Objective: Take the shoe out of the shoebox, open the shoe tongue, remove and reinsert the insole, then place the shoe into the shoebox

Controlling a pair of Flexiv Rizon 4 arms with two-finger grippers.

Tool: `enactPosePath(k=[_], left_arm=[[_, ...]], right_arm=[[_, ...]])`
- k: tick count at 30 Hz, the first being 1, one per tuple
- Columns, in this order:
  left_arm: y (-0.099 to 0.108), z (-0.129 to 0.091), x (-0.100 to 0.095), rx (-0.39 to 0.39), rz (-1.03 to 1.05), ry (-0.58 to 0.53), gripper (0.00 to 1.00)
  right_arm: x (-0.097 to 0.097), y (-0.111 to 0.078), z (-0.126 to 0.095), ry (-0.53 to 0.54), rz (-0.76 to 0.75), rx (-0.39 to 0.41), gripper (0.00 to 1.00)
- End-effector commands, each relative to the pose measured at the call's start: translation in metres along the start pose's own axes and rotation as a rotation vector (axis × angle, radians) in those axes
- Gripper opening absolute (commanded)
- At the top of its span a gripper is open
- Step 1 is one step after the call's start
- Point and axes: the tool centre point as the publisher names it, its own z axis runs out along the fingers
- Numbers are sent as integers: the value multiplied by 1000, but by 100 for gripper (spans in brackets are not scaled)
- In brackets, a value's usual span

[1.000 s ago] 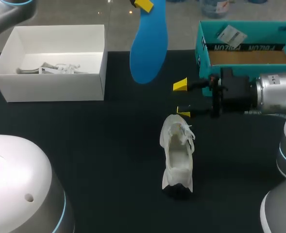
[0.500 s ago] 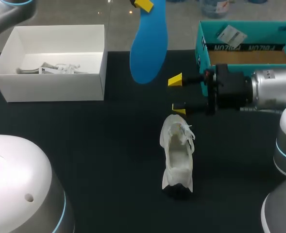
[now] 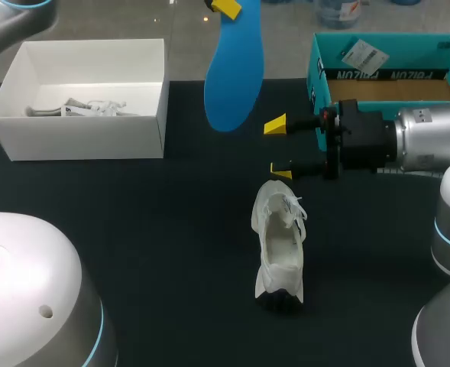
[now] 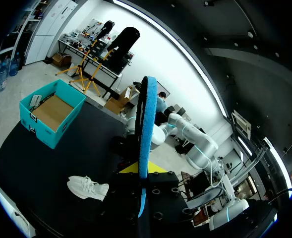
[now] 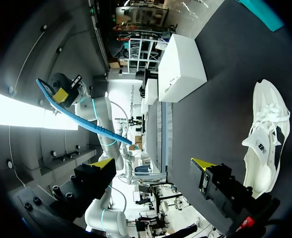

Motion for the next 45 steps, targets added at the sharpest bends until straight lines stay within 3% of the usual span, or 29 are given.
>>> enactPosePath(k=[1,7,13,22,37,45], left_arm=[[-1,0,-1,-3,1,3,0],[-1,0,-1,-3,1,3,0],[-1,0,-1,-3,1,3,0],[-1,0,-1,-3,1,3,0],[-1,0,-1,-3,1,3,0],[-1,0,-1,-3,1,3,0]], right_arm=[[0,0,3,-2,0,-2,100],[0,0,3,-2,0,-2,100],[-1,-9,-9,134,43,10,100],[5,-12,-8,199,107,51,100],[26,-6,1,189,238,111,100],[27,-6,1,164,264,89,100]])
